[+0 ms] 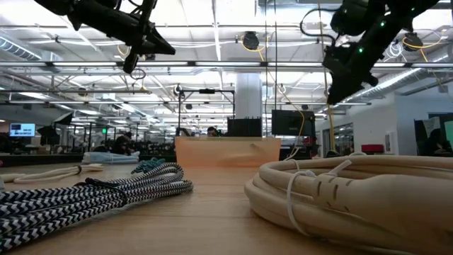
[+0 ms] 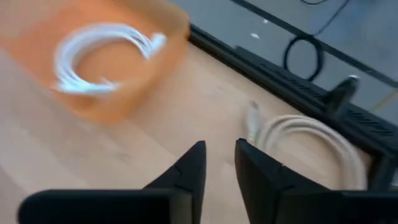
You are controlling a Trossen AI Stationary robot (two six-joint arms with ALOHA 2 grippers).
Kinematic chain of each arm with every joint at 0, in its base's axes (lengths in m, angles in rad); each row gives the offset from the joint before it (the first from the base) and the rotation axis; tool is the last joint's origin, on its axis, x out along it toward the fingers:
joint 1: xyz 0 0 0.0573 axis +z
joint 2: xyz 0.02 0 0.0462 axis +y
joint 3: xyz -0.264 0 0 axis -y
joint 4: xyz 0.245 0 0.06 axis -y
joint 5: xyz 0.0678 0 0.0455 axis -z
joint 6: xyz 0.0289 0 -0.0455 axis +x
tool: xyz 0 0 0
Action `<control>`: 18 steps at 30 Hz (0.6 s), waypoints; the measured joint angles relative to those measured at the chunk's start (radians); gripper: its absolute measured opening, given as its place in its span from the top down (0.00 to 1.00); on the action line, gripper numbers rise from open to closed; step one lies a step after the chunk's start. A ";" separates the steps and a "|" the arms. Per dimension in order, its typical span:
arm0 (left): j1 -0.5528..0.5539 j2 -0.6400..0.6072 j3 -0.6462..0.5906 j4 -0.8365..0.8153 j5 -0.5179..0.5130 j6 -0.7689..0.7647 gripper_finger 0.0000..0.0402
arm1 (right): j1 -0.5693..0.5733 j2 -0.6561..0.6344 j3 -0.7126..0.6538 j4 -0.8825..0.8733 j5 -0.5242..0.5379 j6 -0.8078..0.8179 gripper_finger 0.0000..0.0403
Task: Pick & Place USB Port
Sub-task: Put the large top brown charger cable into the orange bin
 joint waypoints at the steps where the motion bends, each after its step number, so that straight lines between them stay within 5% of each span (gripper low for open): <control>1: 0.000 0.000 0.000 0.000 -0.003 0.002 0.96 | -0.018 0.015 0.000 -0.005 0.000 -0.022 0.77; 18: 0.000 0.000 0.000 -0.002 0.048 0.005 0.96 | -0.166 0.355 0.000 -0.015 -0.055 -0.227 0.55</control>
